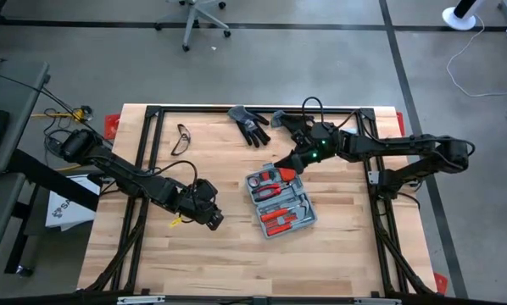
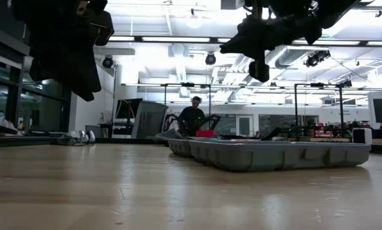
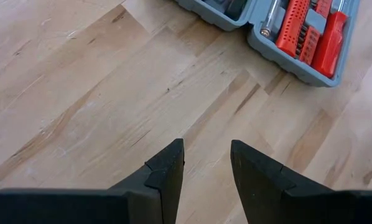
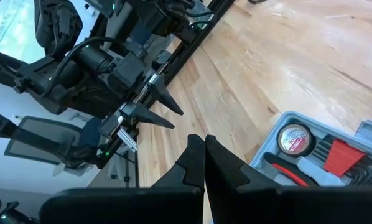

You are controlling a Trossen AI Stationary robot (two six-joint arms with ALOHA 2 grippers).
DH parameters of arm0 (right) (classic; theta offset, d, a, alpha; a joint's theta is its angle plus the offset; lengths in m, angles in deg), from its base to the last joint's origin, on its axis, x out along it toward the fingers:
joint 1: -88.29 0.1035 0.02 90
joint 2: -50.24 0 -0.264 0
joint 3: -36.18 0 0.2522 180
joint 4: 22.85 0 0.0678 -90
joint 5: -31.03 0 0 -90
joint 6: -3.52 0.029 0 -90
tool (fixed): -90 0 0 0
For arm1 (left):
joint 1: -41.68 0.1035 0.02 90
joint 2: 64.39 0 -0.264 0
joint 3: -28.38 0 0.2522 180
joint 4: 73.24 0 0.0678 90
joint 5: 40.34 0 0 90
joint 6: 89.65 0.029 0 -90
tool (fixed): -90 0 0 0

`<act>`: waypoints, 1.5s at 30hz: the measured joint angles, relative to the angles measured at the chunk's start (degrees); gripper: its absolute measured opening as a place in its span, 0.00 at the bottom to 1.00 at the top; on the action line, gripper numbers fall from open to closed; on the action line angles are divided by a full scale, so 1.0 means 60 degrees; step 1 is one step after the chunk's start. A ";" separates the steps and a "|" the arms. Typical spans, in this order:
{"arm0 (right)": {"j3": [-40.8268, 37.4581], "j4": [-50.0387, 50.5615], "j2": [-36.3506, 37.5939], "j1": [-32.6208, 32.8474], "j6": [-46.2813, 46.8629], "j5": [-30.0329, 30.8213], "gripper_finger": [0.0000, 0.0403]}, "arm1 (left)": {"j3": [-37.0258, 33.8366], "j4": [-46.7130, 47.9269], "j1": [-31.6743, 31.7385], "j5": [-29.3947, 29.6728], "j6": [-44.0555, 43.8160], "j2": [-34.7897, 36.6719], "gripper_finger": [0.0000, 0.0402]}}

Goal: Prefit tool cases
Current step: Put the orange measuring tool into the gray tool box

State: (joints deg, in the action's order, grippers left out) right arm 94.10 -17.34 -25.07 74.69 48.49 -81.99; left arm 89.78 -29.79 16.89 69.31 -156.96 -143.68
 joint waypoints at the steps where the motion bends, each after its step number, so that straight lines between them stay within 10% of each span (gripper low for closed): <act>1: 0.0000 0.0000 0.0000 0.0000 -0.0002 0.0000 0.00 | 0.0000 0.0000 0.0000 -0.0001 0.0000 0.0000 0.31; 36: 0.0000 0.0251 -0.0002 0.0026 -0.0152 -0.0158 0.00 | 0.0000 0.0002 0.0002 0.0004 0.0000 0.0000 0.31; 45: 0.0001 0.0495 -0.0004 0.0026 -0.0254 -0.0160 0.00 | -0.0004 -0.0650 0.0252 0.1398 -0.0864 -0.0033 0.31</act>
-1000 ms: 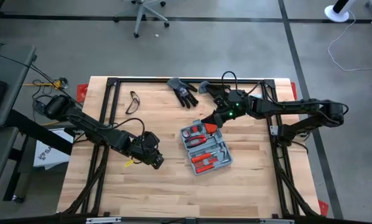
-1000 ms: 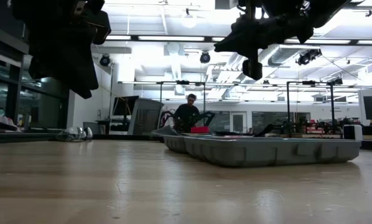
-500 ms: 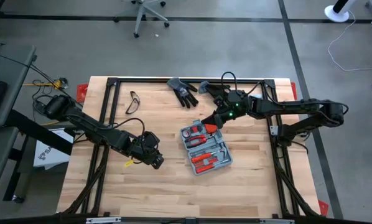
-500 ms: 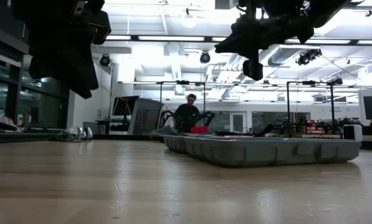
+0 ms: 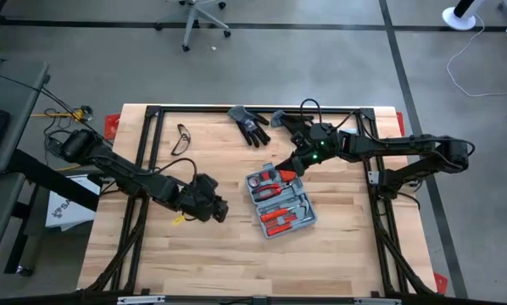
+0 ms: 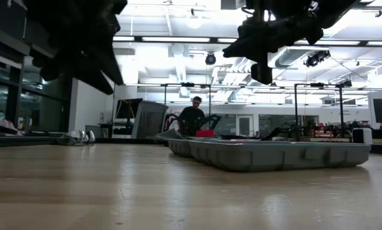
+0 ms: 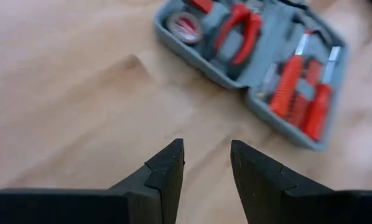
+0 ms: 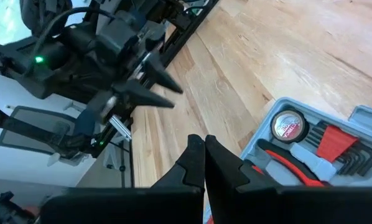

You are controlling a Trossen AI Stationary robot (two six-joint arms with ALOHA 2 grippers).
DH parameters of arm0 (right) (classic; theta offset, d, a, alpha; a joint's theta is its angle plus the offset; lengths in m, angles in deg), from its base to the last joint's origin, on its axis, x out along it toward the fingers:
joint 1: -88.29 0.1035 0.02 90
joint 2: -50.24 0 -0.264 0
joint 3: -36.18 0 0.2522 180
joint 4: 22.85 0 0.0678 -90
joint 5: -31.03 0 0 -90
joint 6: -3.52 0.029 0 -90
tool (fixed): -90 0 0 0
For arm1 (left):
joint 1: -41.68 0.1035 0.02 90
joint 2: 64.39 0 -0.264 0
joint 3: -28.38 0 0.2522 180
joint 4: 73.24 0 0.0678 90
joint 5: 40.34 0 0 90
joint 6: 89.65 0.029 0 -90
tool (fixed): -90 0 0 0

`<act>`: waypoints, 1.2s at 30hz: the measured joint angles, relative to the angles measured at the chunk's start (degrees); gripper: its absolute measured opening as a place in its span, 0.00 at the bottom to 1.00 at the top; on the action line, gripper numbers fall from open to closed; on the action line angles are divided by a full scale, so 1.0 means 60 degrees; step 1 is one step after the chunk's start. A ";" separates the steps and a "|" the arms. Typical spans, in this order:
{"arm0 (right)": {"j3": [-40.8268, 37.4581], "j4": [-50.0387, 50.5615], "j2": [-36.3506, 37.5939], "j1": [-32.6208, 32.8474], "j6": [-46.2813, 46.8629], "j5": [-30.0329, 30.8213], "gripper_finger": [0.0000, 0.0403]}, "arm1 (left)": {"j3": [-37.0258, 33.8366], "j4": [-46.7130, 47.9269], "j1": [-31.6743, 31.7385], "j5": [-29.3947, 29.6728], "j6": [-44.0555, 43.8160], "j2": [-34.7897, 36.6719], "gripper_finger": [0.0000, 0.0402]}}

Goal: Prefit tool cases
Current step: Put the orange measuring tool into the gray tool box

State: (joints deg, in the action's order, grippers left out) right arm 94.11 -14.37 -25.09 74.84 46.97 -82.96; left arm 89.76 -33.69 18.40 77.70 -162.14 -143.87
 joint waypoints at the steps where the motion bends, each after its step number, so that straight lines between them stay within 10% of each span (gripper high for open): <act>1: -0.0001 0.0000 0.0000 0.0000 -0.0004 0.0000 0.00 | 0.0000 -0.0164 0.0005 -0.0135 -0.0051 0.0000 0.31; 16: 0.0003 0.0612 0.0000 -0.0007 0.0036 0.0861 0.00 | 0.0000 -0.2881 0.2372 -0.0576 0.3720 0.0000 0.31; 36: 0.0003 0.0557 0.0000 0.0091 0.1279 0.2889 0.00 | 0.0004 -0.2198 0.4739 0.0046 0.6926 -0.0004 0.31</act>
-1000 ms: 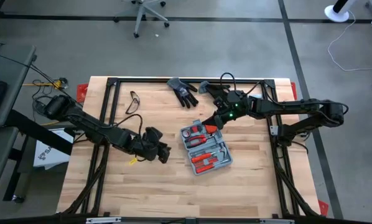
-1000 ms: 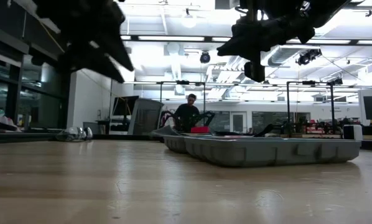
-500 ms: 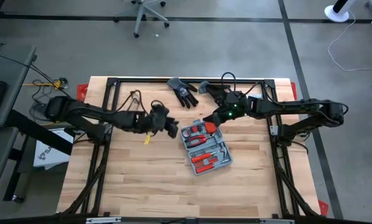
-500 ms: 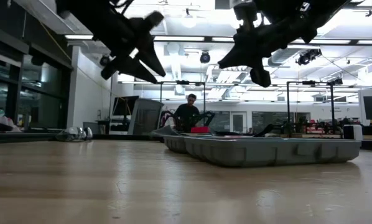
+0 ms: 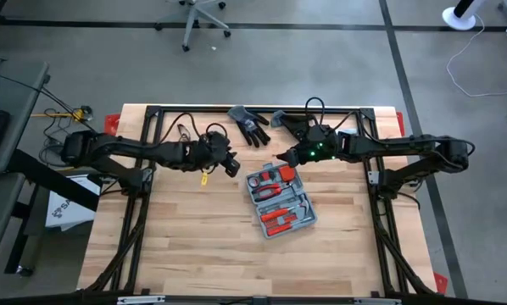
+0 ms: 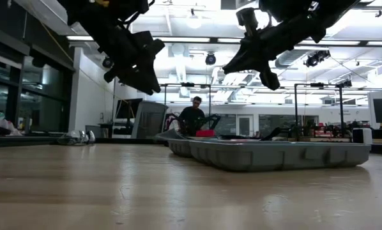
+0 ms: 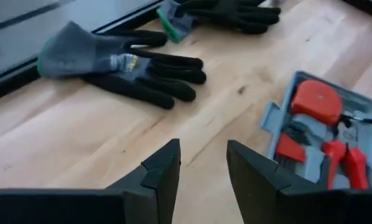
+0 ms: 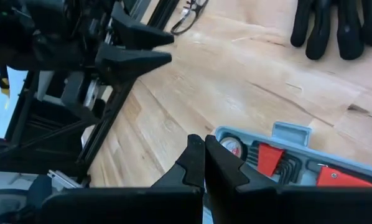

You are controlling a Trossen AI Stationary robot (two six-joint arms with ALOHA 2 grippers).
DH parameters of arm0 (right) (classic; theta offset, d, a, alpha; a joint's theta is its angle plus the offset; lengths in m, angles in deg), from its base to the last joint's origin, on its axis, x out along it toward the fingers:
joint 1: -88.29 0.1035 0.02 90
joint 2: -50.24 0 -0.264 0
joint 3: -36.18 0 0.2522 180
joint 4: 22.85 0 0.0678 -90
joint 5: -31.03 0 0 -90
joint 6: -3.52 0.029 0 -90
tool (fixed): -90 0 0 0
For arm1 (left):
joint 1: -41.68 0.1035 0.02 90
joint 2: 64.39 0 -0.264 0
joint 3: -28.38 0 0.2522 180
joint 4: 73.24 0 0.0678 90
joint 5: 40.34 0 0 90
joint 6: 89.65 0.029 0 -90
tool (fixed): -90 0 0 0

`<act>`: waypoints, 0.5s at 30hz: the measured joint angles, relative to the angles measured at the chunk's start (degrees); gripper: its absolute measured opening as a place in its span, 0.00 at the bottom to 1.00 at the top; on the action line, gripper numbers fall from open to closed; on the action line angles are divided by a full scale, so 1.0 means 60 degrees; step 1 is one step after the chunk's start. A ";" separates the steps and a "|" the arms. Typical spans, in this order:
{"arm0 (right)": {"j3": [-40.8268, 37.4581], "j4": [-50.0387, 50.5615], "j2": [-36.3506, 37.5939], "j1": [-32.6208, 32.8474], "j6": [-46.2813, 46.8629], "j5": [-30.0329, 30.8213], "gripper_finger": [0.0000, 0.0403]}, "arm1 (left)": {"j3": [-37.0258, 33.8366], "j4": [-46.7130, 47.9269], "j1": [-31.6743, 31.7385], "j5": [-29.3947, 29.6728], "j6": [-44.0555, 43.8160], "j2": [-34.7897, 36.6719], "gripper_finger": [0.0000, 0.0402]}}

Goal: Prefit tool cases
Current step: Put the orange measuring tool into the gray tool box

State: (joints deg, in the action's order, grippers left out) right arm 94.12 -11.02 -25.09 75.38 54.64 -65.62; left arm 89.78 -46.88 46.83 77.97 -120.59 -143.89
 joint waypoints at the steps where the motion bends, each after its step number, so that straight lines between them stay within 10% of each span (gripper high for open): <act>1: 0.0000 0.0000 0.0000 0.0000 -0.0010 0.0000 0.00 | 0.0000 0.0000 0.0039 -0.0010 -0.0127 0.0000 0.31; 15: 0.0000 -0.0002 -0.0080 0.0000 -0.0776 0.0434 0.00 | 0.0000 -0.1939 0.0463 -0.4927 -0.0806 0.0002 0.31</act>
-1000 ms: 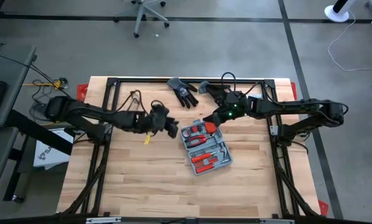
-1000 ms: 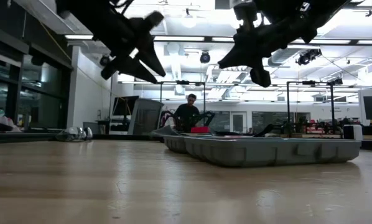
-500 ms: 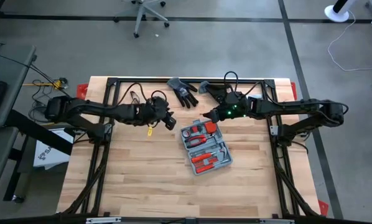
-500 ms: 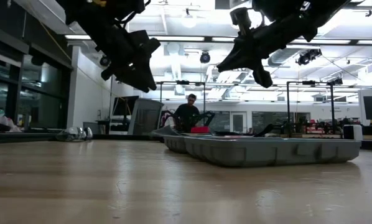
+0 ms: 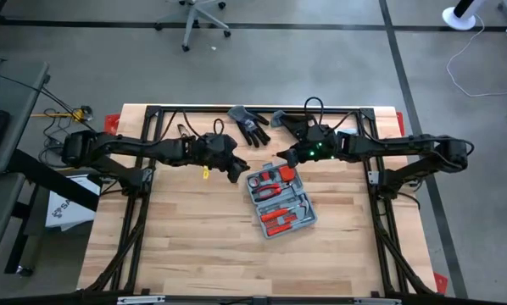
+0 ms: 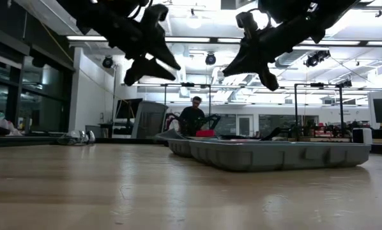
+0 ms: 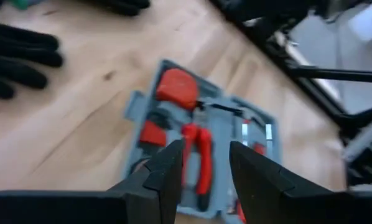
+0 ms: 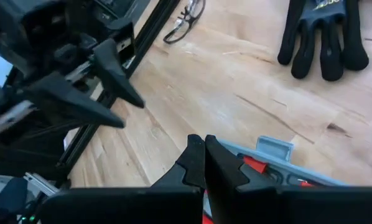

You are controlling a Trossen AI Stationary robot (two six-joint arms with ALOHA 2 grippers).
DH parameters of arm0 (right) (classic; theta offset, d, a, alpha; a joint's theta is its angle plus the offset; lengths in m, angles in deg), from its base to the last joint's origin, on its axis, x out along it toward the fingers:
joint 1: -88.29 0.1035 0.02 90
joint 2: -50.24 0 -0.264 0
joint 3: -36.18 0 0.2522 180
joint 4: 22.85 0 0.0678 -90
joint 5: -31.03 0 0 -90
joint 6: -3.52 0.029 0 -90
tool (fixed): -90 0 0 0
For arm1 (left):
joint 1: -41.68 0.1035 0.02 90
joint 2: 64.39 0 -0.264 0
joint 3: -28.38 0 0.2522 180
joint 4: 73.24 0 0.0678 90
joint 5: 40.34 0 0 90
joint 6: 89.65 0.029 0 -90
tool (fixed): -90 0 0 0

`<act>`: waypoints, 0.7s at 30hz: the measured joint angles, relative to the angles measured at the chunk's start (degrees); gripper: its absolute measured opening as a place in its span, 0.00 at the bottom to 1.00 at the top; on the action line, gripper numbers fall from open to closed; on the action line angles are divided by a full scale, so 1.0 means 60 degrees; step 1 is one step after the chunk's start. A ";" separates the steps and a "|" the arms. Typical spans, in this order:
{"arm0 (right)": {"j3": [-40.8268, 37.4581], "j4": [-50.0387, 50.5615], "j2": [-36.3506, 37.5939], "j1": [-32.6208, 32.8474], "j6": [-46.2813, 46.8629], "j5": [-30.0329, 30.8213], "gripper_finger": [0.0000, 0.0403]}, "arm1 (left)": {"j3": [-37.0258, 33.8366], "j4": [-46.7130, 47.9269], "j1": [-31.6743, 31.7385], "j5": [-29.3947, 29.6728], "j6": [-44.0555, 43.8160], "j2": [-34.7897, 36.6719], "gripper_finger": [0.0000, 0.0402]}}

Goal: Prefit tool cases
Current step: Put the orange measuring tool into the gray tool box

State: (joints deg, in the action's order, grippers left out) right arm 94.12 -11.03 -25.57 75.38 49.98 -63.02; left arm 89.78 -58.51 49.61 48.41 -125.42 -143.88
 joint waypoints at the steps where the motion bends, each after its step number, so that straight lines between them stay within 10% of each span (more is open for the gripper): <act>1: 0.0000 -0.0004 -0.0059 0.0025 0.0000 -0.0006 0.00 | 0.0000 -0.0113 0.0000 -0.0122 -0.0003 0.0035 0.31; 21: 0.0036 -0.3423 -0.4544 0.0787 0.0992 -0.1401 0.00 | 0.0007 0.0075 -0.0102 -0.0129 -0.0075 0.0796 0.31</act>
State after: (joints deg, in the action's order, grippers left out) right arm 94.34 -31.57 -52.83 80.11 55.93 -71.42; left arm 89.82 -58.06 49.00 47.64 -125.87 -139.11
